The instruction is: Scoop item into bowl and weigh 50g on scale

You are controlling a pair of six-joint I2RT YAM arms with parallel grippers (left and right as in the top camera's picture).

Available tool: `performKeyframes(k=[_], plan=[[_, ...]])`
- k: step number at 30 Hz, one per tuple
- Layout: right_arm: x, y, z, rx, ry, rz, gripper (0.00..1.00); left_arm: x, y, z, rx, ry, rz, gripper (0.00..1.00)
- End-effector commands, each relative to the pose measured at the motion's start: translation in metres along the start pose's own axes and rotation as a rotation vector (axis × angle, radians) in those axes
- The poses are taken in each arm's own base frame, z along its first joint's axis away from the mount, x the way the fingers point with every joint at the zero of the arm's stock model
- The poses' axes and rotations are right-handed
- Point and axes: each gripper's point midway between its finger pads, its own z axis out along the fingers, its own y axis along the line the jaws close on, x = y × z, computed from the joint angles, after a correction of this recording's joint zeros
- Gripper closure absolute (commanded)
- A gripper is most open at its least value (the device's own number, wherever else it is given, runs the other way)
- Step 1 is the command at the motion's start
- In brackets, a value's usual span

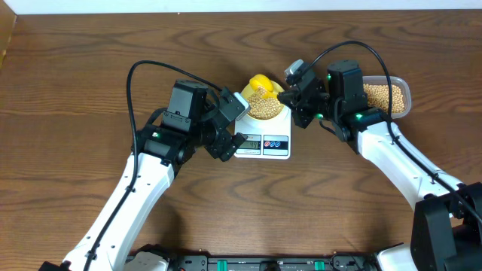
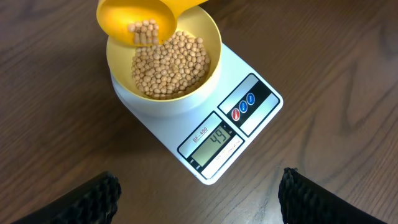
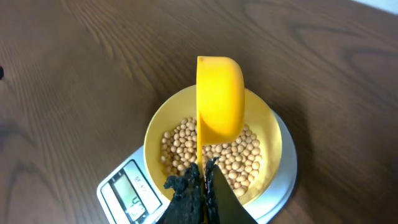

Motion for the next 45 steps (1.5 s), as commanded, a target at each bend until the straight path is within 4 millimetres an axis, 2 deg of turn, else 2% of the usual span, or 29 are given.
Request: performKeyframes(k=[1, 6, 15, 31, 39, 45], plan=[[-0.007, 0.002, 0.002, -0.009, -0.009, 0.130, 0.99, 0.002, 0.001, -0.001, -0.005, 0.000, 0.010, 0.16], [-0.008, 0.007, 0.002, -0.040, -0.010, 0.251, 0.99, 0.002, 0.001, -0.001, -0.005, 0.000, 0.010, 0.16], [-0.008, 0.010, 0.001, -0.060, -0.012, 0.259, 0.99, 0.002, 0.001, -0.001, -0.005, 0.000, 0.010, 0.16], [-0.010, 0.006, 0.000, -0.053, -0.021, 0.262, 0.99, 0.002, 0.001, -0.001, -0.005, 0.000, 0.010, 0.16], [-0.021, -0.002, -0.008, -0.082, -0.069, 0.418, 0.99, 0.002, 0.001, -0.001, -0.005, 0.000, 0.010, 0.16], [-0.028, -0.009, -0.017, -0.119, -0.105, 0.439, 0.99, 0.002, 0.001, -0.001, -0.005, 0.000, 0.010, 0.16]])
